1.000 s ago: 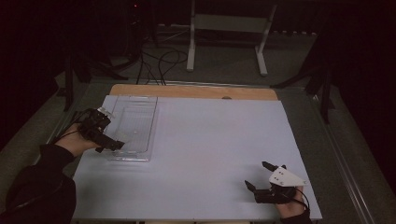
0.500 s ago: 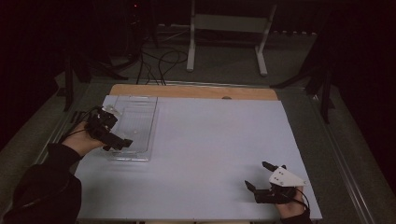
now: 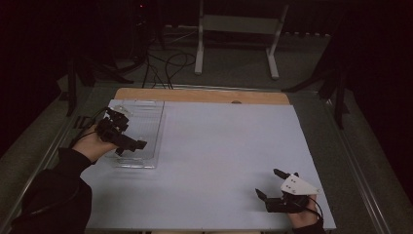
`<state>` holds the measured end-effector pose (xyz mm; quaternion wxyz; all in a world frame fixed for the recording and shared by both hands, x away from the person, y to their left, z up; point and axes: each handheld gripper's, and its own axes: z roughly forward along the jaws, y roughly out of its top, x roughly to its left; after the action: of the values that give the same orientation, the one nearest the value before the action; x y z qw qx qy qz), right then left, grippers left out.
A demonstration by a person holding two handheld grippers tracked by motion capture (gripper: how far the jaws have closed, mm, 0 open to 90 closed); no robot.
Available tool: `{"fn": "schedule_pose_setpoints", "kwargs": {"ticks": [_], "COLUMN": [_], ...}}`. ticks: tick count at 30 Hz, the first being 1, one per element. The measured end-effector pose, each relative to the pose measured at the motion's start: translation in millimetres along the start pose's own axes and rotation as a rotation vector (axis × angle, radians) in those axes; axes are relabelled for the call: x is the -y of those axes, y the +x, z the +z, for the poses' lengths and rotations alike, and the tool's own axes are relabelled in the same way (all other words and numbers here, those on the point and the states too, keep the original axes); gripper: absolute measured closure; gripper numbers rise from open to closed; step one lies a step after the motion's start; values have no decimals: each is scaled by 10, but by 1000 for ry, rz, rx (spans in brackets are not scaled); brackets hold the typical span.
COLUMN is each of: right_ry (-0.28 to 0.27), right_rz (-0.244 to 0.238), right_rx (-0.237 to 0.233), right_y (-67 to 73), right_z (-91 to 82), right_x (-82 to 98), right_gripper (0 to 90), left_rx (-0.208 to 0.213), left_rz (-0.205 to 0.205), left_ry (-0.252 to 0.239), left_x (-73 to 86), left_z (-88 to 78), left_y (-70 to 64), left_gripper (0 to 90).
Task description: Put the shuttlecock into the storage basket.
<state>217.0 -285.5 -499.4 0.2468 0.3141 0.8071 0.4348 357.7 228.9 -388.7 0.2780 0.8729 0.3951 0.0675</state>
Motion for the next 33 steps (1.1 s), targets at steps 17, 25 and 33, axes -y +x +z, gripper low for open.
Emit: {"fn": "schedule_pose_setpoints", "kwargs": {"ticks": [17, 25, 33], "right_ry": [1, 3, 3], "right_rz": [6, 5, 2], "right_rx": [-5, -5, -3], "right_y": [-1, -1, -1], "right_z": [5, -1, -1], "right_x": [4, 5, 3], "right_gripper": [89, 89, 89], "left_rx": [76, 104, 124], "left_rz": [116, 173, 214], "left_ry": [-53, -77, -75], "left_x": [-199, -309, -378], "left_z": [37, 84, 125], "left_y": [-312, -477, -604], "left_gripper": [1, 1, 1]}}
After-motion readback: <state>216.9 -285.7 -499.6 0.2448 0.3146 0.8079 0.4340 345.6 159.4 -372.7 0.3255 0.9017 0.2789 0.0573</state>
